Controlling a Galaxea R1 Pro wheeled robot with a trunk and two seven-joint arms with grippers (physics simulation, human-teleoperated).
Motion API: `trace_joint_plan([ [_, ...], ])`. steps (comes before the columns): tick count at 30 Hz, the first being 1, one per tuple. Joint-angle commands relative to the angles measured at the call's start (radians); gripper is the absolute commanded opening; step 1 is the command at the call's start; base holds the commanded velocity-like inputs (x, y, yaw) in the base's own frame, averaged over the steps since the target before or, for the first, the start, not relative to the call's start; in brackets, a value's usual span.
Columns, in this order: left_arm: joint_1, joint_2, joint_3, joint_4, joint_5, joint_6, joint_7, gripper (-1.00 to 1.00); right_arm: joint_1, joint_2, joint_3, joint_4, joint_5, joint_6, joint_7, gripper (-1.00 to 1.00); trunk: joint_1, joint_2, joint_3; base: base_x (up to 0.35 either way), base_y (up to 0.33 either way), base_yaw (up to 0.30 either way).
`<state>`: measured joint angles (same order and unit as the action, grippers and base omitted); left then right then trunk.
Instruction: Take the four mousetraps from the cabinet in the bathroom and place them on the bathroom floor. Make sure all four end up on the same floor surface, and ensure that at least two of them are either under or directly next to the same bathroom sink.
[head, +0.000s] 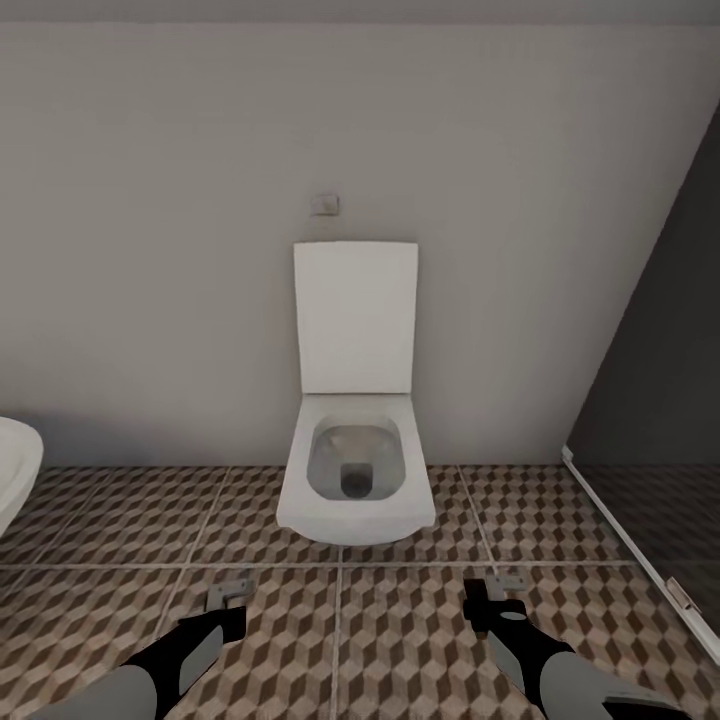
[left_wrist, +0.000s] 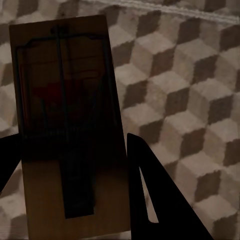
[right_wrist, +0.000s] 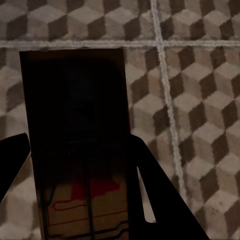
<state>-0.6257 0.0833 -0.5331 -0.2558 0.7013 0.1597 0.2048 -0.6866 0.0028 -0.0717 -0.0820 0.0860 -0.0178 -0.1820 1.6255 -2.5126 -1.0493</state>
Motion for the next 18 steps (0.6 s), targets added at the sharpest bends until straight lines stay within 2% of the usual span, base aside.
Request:
trace_joint_plan([
  [1, 0.0, 0.001, -0.008, -0.003, 0.004, 0.005, 0.007, -1.0, -0.001, 0.0, -0.007, 0.001, 0.009, -0.002, -0.002, -1.0, 0.0, -0.001, -0.005, 0.0, 0.0, 0.0],
  [13, 0.0, 0.001, -0.012, -0.007, 0.002, -0.001, 0.007, -1.0, -0.001, 0.001, -0.007, 0.001, 0.013, -0.002, -0.002, -1.0, 0.006, -0.003, -0.051, 0.0, 0.0, 0.0],
  [18, 0.0, 0.0, -0.014, -0.022, -0.014, 0.001, 0.007, -1.0, -0.001, 0.003, -0.009, -0.003, 0.014, 0.009, -0.002, -1.0, 0.008, -0.005, -0.071, 0.0, 0.0, 0.0],
])
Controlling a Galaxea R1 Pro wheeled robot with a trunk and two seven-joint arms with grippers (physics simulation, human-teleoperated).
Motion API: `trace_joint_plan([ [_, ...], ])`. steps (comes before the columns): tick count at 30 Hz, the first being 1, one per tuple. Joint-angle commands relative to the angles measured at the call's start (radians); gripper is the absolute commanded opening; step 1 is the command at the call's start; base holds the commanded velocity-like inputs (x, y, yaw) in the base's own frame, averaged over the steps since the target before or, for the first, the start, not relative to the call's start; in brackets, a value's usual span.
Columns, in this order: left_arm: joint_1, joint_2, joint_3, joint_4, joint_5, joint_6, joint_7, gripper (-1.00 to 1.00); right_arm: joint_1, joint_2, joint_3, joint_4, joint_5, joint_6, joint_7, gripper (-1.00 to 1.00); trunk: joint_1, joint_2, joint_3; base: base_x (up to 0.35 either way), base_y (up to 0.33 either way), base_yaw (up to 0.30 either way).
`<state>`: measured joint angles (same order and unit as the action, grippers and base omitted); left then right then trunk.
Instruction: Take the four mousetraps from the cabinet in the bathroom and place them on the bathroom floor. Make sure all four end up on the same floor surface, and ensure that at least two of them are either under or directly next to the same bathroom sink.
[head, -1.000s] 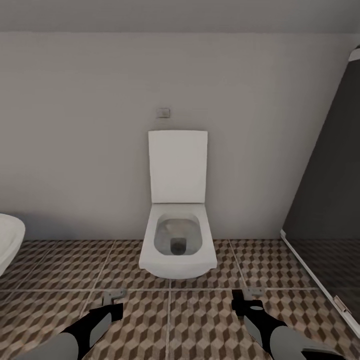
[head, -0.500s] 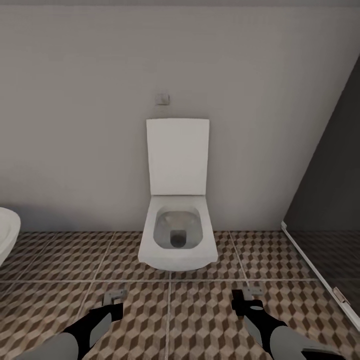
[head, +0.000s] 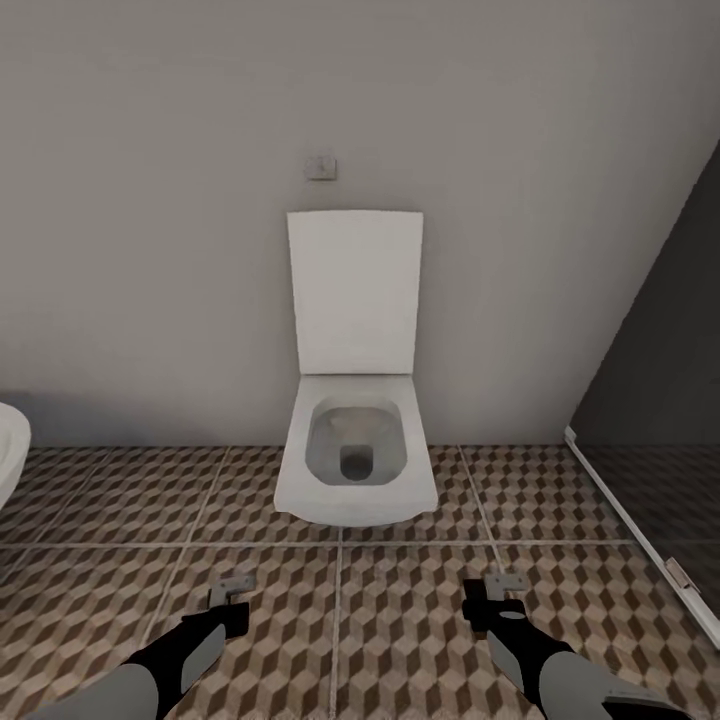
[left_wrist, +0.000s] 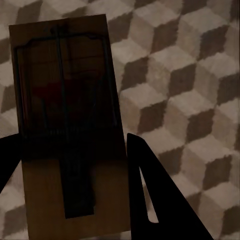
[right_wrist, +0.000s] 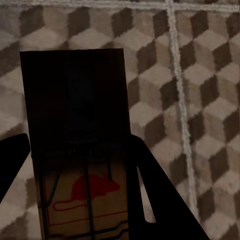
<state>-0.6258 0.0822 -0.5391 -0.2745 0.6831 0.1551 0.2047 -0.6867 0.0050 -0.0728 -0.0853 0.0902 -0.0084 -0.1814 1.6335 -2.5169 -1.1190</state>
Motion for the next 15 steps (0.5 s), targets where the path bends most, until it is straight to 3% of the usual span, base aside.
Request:
trace_joint_plan([
  [1, 0.0, 0.0, -0.008, -0.01, 0.002, 0.008, 0.007, -1.0, -0.001, 0.001, -0.008, -0.002, 0.009, 0.002, -0.003, -1.0, 0.0, -0.001, -0.005, 0.0, 0.0, 0.0],
  [6, 0.0, -0.012, -0.009, -0.1, -0.008, 0.025, 0.019, -1.0, -0.001, 0.002, -0.009, -0.044, 0.01, 0.042, -0.022, -1.0, 0.002, -0.002, -0.024, 0.0, 0.0, 0.0],
  [12, -0.002, -0.019, -0.008, -0.206, -0.014, 0.102, 0.024, -1.0, -0.002, 0.004, -0.01, -0.124, 0.009, 0.095, -0.039, -1.0, 0.005, -0.003, -0.047, 0.0, 0.0, 0.0],
  [15, -0.013, -0.02, -0.007, -0.256, -0.041, 0.138, 0.026, -1.0, -0.012, 0.005, -0.01, -0.143, 0.009, 0.113, -0.041, -1.0, 0.006, -0.004, -0.059, 0.0, 0.0, 0.0],
])
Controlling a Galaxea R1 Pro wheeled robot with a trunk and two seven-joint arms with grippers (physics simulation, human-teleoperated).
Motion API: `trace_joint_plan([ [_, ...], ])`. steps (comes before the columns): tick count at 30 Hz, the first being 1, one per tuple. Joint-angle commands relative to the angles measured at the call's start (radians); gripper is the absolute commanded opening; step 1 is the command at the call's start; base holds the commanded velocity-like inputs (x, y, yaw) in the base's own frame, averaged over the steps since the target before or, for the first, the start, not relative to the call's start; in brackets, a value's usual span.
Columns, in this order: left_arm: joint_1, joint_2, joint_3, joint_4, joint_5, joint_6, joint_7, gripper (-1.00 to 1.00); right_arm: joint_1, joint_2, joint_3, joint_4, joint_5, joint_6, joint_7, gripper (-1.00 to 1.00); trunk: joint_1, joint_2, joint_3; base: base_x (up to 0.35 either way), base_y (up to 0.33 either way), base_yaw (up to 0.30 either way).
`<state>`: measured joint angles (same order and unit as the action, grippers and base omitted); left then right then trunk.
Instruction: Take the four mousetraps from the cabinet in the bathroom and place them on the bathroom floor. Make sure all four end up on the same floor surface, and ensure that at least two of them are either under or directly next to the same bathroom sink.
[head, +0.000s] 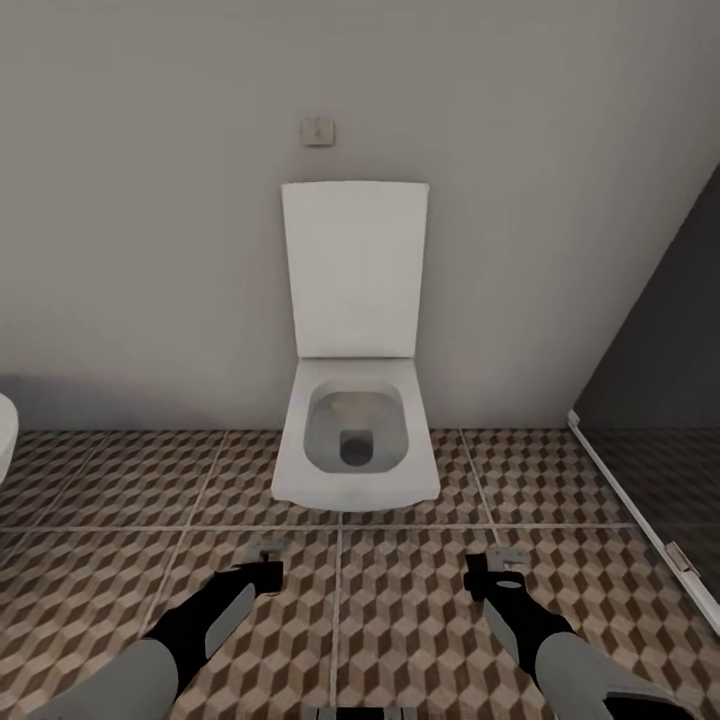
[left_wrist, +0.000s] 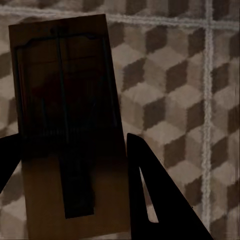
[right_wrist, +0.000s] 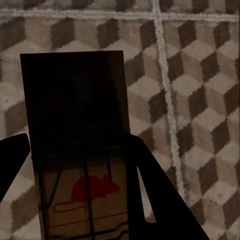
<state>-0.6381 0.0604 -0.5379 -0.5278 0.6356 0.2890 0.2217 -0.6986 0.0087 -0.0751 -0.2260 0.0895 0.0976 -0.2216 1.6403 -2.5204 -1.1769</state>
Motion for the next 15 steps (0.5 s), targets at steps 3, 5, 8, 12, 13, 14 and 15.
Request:
trace_joint_plan([
  [3, -0.015, 0.001, -0.006, -0.021, -0.027, 0.014, 0.009, -1.0, -0.005, 0.001, -0.008, -0.008, 0.009, 0.011, -0.002, -1.0, 0.001, -0.001, -0.013, 0.0, 0.0, 0.0],
  [5, -0.019, 0.002, -0.003, -0.022, -0.043, 0.017, 0.008, -1.0, -0.007, 0.001, -0.008, -0.011, 0.009, 0.01, -0.002, -1.0, 0.002, -0.002, -0.02, 0.0, 0.0, 0.0],
  [8, -0.023, 0.002, -0.001, -0.018, -0.054, 0.015, 0.007, -1.0, -0.008, 0.002, -0.007, -0.013, 0.01, 0.006, -0.002, -1.0, 0.003, -0.002, -0.032, 0.0, 0.0, 0.0],
  [12, -0.024, 0.003, 0.0, -0.017, -0.06, 0.014, 0.008, -1.0, -0.008, 0.002, -0.007, -0.014, 0.01, 0.004, -0.002, -1.0, 0.005, -0.003, -0.047, 0.0, 0.0, 0.0],
  [13, -0.024, 0.003, 0.0, -0.016, -0.06, 0.013, 0.008, -1.0, -0.008, 0.003, -0.006, -0.014, 0.01, 0.003, -0.002, -1.0, 0.006, -0.003, -0.051, 0.0, 0.0, 0.0],
  [14, -0.024, 0.004, 0.0, -0.016, -0.061, 0.012, 0.008, -1.0, -0.008, 0.003, -0.006, -0.015, 0.01, 0.002, -0.002, -1.0, 0.006, -0.004, -0.055, 0.0, 0.0, 0.0],
  [15, -0.024, 0.004, 0.0, -0.016, -0.061, 0.012, 0.008, -1.0, -0.008, 0.003, -0.006, -0.015, 0.01, 0.002, -0.002, -1.0, 0.007, -0.004, -0.059, 0.0, 0.0, 0.0],
])
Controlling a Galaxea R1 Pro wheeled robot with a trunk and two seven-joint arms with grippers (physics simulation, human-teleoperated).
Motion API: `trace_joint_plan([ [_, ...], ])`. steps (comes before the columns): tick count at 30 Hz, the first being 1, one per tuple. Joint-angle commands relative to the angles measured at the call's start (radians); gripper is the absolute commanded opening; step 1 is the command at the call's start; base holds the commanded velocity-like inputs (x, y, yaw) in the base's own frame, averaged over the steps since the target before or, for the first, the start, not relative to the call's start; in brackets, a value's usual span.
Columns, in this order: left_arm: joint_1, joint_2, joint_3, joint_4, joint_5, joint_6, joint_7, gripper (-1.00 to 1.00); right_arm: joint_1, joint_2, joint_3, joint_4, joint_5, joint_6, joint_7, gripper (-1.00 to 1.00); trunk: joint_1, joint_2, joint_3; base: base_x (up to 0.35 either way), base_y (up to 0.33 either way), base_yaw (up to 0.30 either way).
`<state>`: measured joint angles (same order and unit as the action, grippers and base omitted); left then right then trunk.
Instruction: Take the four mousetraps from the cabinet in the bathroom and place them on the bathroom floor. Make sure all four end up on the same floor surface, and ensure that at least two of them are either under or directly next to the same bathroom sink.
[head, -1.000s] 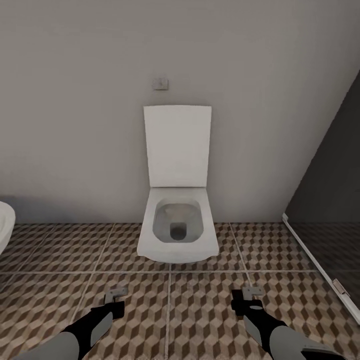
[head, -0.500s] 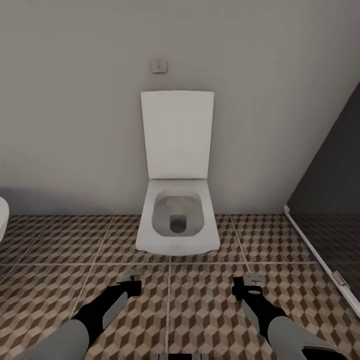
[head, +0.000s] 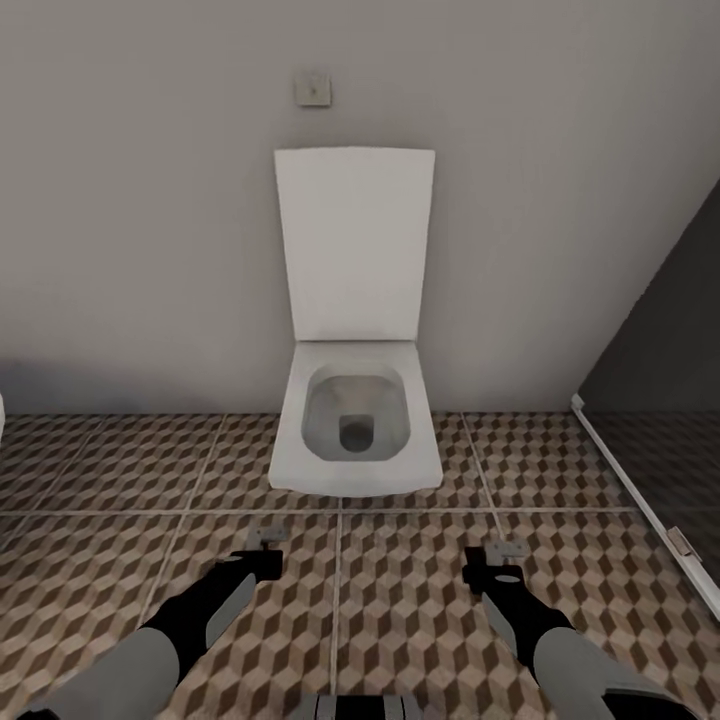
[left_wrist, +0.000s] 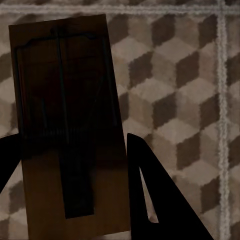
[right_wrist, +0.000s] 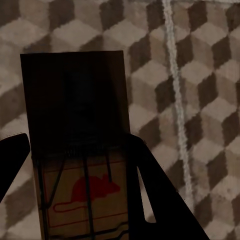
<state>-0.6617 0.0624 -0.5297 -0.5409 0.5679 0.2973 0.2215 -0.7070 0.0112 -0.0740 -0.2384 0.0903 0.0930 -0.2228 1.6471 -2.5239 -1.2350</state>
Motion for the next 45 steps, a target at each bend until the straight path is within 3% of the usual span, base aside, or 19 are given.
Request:
trace_joint_plan([
  [1, -0.001, 0.002, -0.007, -0.002, 0.006, 0.003, 0.008, -1.0, 0.0, 0.002, -0.007, -0.002, 0.01, 0.006, -0.001, -1.0, 0.0, -0.001, -0.005, 0.0, 0.0, 0.0],
  [8, -0.001, 0.008, -0.002, -0.002, 0.006, -0.001, 0.009, -1.0, 0.0, 0.004, -0.007, -0.002, 0.009, 0.005, -0.001, -1.0, 0.003, -0.002, -0.032, 0.0, 0.0, 0.0],
  [25, -0.001, 0.009, 0.0, -0.003, 0.006, -0.004, 0.01, -1.0, 0.0, 0.006, -0.003, -0.002, 0.014, 0.005, -0.001, -1.0, 0.003, -0.002, -0.032, 0.006, 0.0, 0.0],
  [45, -0.001, 0.01, 0.003, -0.004, 0.006, -0.004, 0.01, -1.0, 0.0, 0.004, -0.005, -0.002, 0.014, 0.003, -0.001, -1.0, 0.003, -0.002, -0.032, 0.284, 0.0, 0.0],
])
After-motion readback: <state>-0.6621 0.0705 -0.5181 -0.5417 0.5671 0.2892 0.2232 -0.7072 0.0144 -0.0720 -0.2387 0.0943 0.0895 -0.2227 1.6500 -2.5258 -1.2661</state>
